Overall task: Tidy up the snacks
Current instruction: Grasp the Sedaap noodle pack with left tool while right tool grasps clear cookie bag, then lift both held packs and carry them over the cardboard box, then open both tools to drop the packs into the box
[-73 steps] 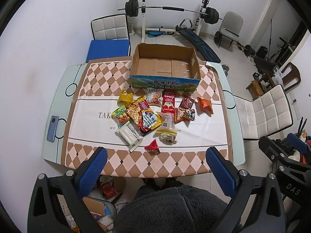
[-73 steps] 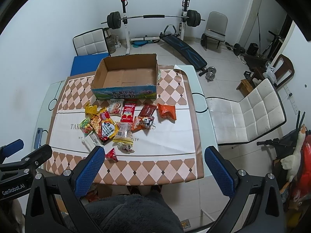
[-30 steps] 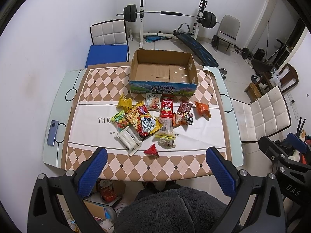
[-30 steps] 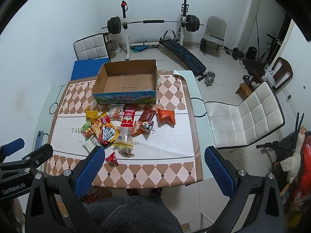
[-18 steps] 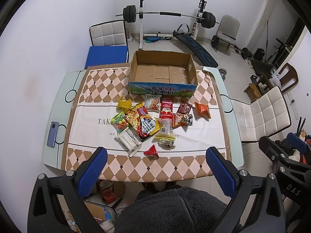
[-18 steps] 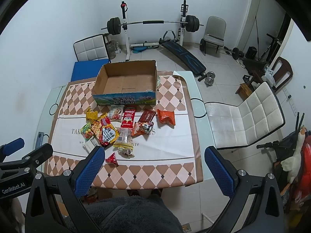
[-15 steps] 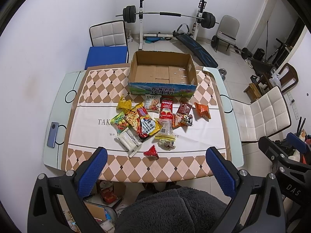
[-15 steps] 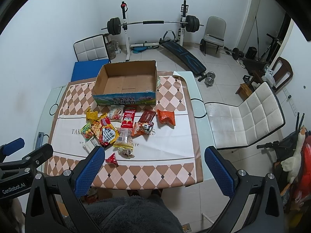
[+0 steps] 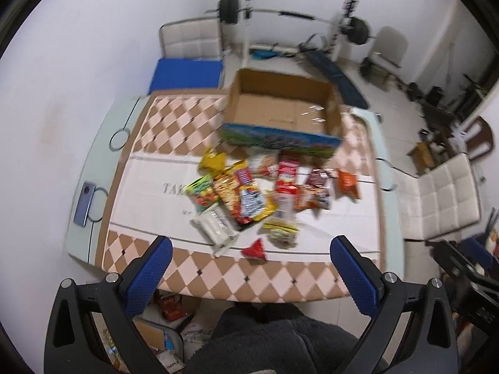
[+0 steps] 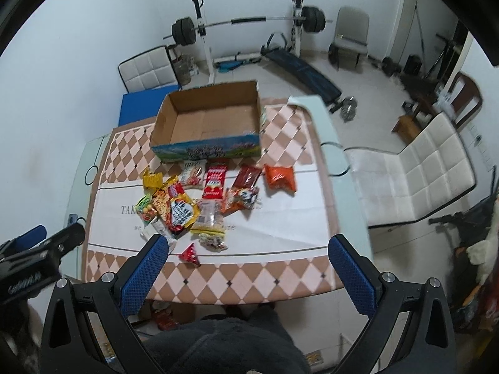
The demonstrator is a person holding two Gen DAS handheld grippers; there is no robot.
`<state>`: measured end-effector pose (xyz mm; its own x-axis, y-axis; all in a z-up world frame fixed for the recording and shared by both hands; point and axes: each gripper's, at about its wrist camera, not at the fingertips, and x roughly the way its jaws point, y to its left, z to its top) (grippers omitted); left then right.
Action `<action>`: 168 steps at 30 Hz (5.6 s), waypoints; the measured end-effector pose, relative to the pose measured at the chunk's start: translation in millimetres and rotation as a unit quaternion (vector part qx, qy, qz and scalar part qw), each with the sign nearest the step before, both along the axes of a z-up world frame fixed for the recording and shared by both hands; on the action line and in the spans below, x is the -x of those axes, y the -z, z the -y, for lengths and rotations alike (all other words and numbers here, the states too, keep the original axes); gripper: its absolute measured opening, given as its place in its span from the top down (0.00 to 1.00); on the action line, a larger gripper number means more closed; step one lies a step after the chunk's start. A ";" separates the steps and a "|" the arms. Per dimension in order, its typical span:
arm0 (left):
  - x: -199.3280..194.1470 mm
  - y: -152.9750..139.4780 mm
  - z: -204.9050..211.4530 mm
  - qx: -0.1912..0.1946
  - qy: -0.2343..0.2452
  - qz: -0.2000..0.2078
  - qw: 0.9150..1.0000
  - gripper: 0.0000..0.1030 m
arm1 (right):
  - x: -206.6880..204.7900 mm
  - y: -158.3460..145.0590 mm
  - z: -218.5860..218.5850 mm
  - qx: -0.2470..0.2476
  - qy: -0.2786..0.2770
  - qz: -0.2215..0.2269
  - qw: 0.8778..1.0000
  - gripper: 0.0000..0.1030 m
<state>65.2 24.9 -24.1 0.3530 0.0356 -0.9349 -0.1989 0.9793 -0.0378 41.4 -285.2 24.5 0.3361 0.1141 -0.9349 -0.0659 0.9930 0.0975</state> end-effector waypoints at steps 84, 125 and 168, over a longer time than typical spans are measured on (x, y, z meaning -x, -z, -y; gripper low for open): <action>-122.8 378.7 -46.9 0.012 0.062 -0.219 0.974 0.17 | -86.4 439.3 -131.7 -0.034 0.055 -0.304 0.950 0.45; -206.4 153.1 0.5 0.057 0.074 -0.033 0.995 0.20 | -255.8 222.8 -107.4 -0.184 0.021 -0.119 0.976 0.64; -419.3 286.4 43.7 0.060 0.039 -0.196 0.978 0.05 | -506.9 410.1 -113.9 -0.044 -0.044 -0.221 0.973 0.24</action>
